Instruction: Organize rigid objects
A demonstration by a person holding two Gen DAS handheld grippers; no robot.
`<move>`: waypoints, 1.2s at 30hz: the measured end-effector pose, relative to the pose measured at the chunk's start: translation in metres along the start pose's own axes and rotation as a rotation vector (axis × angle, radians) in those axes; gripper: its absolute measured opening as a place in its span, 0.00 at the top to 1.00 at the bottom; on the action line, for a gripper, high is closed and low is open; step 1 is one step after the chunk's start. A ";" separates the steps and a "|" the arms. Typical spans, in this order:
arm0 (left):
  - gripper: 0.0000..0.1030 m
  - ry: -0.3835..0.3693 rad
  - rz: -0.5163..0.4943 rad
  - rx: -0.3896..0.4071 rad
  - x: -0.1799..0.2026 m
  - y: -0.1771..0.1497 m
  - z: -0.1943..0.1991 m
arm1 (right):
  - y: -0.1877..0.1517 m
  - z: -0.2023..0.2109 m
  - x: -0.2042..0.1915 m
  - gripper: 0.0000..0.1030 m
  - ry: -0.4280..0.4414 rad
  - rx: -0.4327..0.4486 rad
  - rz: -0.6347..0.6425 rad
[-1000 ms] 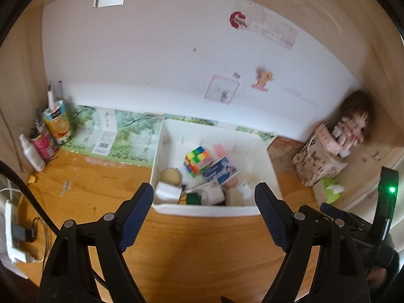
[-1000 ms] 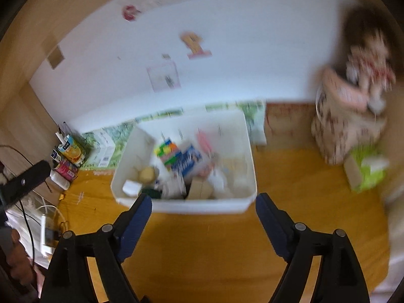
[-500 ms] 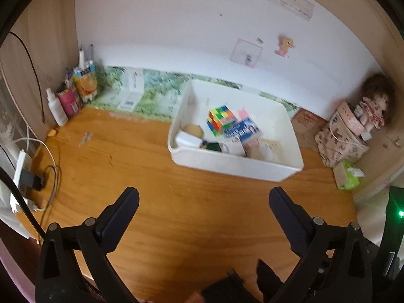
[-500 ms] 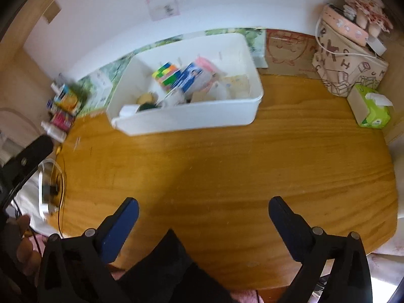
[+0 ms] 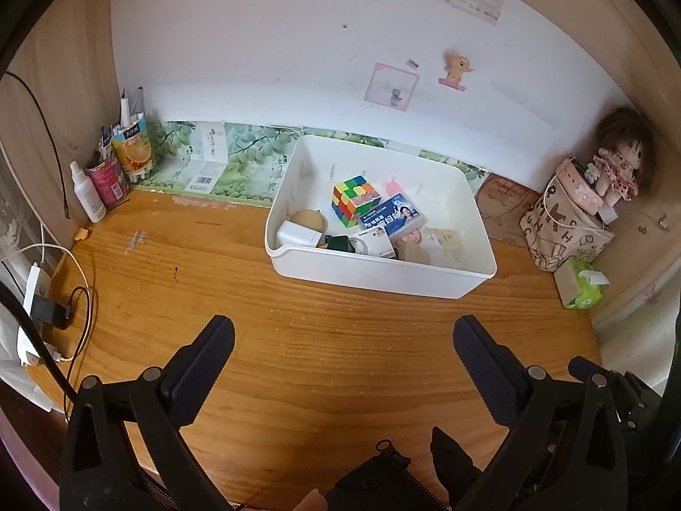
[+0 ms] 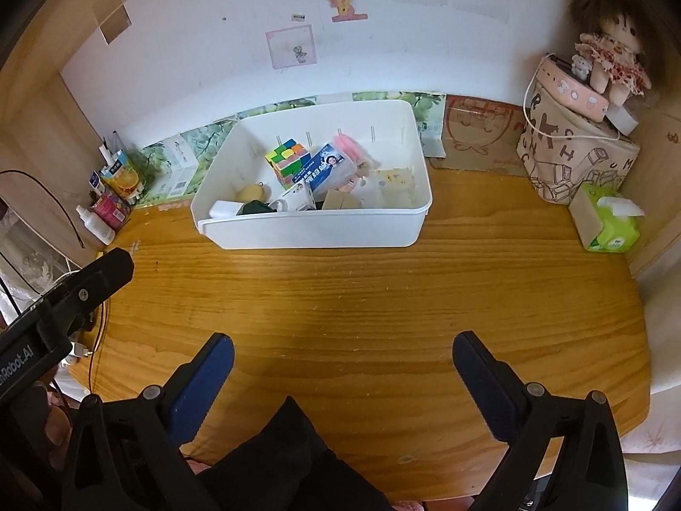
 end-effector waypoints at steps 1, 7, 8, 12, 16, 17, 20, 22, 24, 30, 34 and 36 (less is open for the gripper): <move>0.01 0.000 -0.003 -0.002 0.001 0.000 0.000 | 0.000 0.000 0.000 0.00 0.002 -0.001 0.002; 0.01 -0.006 -0.012 0.007 0.003 -0.002 0.003 | 0.000 -0.002 -0.003 0.00 0.017 -0.010 0.007; 0.01 -0.006 -0.013 0.011 0.003 -0.002 0.004 | 0.000 -0.003 -0.003 0.00 0.018 -0.013 0.010; 0.01 -0.007 -0.018 0.024 0.004 -0.001 0.007 | -0.003 -0.004 -0.006 0.00 0.020 -0.024 0.021; 0.01 -0.012 -0.034 0.033 0.007 -0.001 0.010 | -0.004 -0.005 -0.007 0.00 0.021 -0.025 0.023; 0.01 -0.012 -0.038 0.035 0.008 0.000 0.010 | -0.004 -0.005 -0.007 0.00 0.019 -0.026 0.021; 0.01 -0.014 -0.048 0.037 0.010 0.000 0.011 | -0.006 -0.005 -0.006 0.00 0.018 -0.027 0.016; 0.01 -0.013 -0.056 0.038 0.012 -0.001 0.012 | -0.007 -0.004 -0.005 0.00 0.016 -0.026 0.011; 0.01 -0.017 -0.061 0.039 0.013 -0.001 0.012 | -0.008 -0.004 -0.004 0.00 0.013 -0.027 0.006; 0.01 -0.016 -0.078 0.042 0.015 -0.001 0.014 | -0.011 -0.006 -0.002 0.00 0.012 -0.040 -0.003; 0.01 -0.012 -0.076 0.040 0.014 -0.003 0.014 | -0.013 -0.006 -0.002 0.00 0.013 -0.041 -0.006; 0.01 -0.009 -0.077 0.041 0.013 -0.003 0.014 | -0.013 -0.006 -0.003 0.00 0.015 -0.042 -0.005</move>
Point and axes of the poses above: each gripper's, at about its wrist camera, not at the fingertips, and z roughly against the way its jaws point, x to its right, y to its top, the point moved 9 cm from there along -z, roughly the way its jaws point, and after that the axes turned 6 degrees about -x, right-handed, at the moved point
